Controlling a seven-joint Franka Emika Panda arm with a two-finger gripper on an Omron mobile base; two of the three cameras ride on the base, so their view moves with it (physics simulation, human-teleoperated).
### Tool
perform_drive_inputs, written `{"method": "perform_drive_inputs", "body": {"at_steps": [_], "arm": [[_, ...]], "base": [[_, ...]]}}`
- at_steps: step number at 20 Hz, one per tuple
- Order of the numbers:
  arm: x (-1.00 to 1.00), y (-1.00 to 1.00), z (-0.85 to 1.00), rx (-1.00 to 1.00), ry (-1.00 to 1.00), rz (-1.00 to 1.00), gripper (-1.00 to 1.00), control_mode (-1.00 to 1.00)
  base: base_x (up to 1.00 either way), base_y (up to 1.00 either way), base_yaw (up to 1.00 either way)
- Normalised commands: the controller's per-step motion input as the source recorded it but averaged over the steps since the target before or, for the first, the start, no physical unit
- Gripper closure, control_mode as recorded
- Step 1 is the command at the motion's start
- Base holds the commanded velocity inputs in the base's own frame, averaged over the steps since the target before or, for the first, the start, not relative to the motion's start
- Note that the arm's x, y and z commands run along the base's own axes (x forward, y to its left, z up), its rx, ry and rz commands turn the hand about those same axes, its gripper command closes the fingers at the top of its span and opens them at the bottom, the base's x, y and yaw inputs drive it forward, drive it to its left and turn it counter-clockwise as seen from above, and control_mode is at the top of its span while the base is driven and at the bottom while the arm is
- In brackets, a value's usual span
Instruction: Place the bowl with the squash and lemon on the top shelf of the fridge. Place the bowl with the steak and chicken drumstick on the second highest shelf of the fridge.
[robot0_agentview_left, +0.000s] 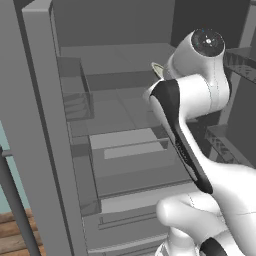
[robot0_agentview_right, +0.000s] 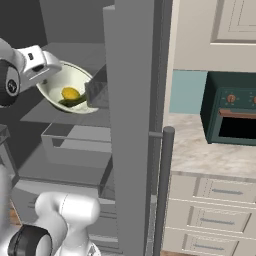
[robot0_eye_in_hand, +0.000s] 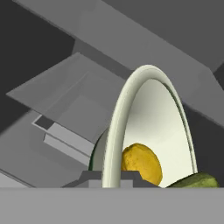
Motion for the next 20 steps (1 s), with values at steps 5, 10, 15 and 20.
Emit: {"method": "perform_drive_inputs", "body": {"at_steps": [5, 10, 15, 20], "arm": [[0.17, 0.00, 0.39, -0.36, -0.08, 0.13, 1.00, -1.00], [0.64, -0.05, 0.06, -0.26, 0.00, 0.33, 1.00, -1.00], [0.57, 0.00, 0.14, -0.31, -0.15, 0.30, 1.00, -1.00], [0.47, 0.01, 0.19, -0.23, -0.20, 0.04, 1.00, -1.00]], "base": [[0.00, 0.00, 0.00], [0.00, 0.00, 0.00], [0.00, 0.00, 0.00], [0.00, 0.00, 0.00]]}}
